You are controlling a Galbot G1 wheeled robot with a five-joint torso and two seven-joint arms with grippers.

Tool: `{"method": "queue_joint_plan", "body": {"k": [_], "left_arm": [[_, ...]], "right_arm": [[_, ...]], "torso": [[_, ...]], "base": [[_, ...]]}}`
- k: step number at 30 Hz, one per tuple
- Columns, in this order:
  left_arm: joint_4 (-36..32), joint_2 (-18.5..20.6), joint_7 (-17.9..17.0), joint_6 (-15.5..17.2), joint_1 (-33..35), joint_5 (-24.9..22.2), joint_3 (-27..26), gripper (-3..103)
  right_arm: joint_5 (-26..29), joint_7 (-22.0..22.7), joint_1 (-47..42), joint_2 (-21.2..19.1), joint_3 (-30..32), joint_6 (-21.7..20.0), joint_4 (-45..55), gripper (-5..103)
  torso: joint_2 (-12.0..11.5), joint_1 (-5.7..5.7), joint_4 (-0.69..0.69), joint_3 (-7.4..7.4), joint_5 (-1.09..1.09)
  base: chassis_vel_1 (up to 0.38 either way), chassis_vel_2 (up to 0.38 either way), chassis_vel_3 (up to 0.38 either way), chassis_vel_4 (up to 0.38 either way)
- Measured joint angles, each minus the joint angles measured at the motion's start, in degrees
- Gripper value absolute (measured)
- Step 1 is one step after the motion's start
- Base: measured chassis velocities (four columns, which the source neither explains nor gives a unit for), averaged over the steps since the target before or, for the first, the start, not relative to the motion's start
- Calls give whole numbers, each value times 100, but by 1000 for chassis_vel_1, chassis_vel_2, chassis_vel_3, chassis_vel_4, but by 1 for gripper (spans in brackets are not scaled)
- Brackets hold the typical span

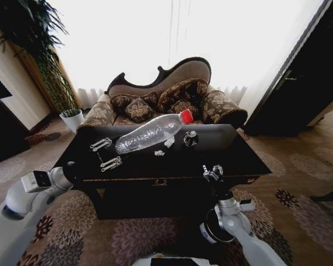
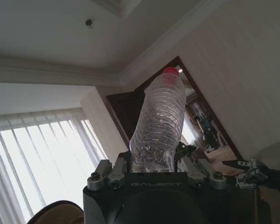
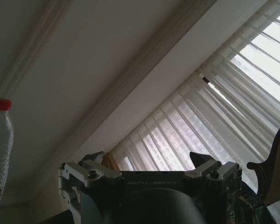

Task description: Move to the front of the table and place the trash on the table into the trash bin.

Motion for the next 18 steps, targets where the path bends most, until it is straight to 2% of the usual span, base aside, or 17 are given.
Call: {"method": "queue_joint_plan", "body": {"k": [3,9,18], "left_arm": [[59,-85,20,6,62,-4,-100,42],[84,-151,45,31,141,30,-151,42],[404,12,79,112,-105,139,85,42]], "right_arm": [[259,-117,5,13,25,-19,132,100],[410,-412,-6,-4,133,-64,365,100],[543,-637,-98,-114,229,-138,1006,100]], "torso": [[0,0,0,0,-2],[0,0,0,0,-1],[0,0,0,0,-2]], "base": [[0,0,0,0],[0,0,0,0],[0,0,0,0]]}}
